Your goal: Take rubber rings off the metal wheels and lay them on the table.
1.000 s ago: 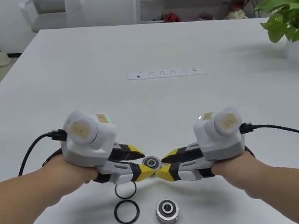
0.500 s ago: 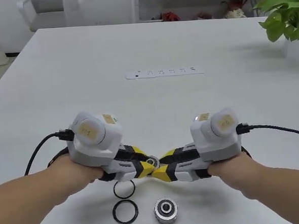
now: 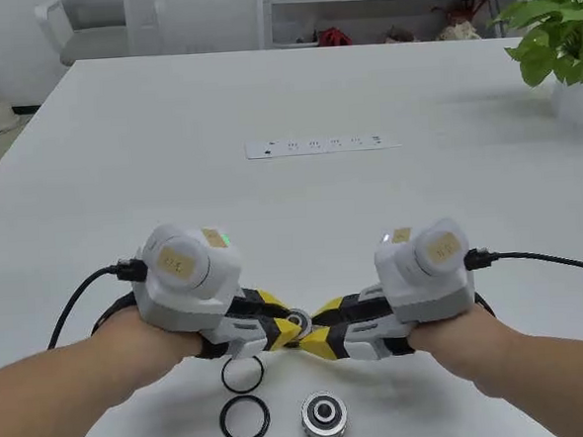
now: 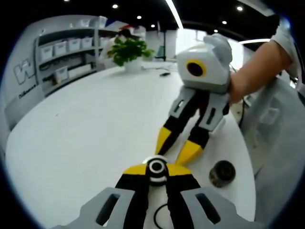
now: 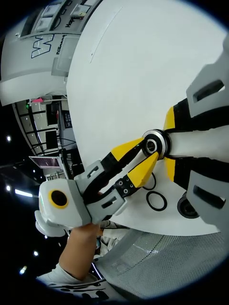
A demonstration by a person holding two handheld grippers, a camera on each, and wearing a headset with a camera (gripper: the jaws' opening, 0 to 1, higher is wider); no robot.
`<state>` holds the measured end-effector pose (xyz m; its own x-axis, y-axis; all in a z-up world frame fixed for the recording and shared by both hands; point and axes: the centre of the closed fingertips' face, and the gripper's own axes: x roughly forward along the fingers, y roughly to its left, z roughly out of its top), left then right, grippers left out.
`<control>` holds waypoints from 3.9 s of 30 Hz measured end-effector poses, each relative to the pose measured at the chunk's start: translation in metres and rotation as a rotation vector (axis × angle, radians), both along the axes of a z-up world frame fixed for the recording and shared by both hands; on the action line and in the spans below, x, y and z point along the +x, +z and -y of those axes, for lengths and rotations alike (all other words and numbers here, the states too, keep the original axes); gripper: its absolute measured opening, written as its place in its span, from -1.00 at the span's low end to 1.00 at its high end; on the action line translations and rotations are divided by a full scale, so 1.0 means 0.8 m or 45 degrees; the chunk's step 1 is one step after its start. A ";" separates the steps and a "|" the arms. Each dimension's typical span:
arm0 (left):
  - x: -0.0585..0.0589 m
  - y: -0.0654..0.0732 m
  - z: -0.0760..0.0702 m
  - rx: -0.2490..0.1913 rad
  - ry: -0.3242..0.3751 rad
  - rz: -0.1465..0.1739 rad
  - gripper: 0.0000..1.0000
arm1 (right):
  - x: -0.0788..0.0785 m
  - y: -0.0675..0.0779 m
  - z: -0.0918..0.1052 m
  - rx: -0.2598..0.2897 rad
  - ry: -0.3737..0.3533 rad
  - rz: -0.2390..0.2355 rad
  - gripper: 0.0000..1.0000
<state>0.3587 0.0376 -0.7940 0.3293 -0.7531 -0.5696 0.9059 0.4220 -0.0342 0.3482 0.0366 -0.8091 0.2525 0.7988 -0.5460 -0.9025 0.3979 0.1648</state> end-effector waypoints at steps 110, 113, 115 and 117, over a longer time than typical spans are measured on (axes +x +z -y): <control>0.000 0.000 0.002 0.011 0.105 -0.004 -0.74 | 0.014 0.033 -0.001 0.276 -0.264 -0.220 -1.00; 0.001 0.001 0.001 -0.019 0.116 -0.037 -0.73 | 0.014 0.034 -0.001 0.281 -0.265 -0.223 -1.00; 0.001 0.001 0.001 -0.020 0.110 -0.038 -0.72 | 0.015 0.035 -0.001 0.287 -0.269 -0.225 -1.00; 0.000 0.002 0.001 -0.015 0.093 -0.023 -0.73 | 0.016 0.035 0.000 0.296 -0.277 -0.230 -1.00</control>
<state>0.3586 0.0367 -0.7924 0.3734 -0.7340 -0.5672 0.8718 0.4867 -0.0560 0.3609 0.0368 -0.7808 0.3462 0.8452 -0.4071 -0.7490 0.5103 0.4226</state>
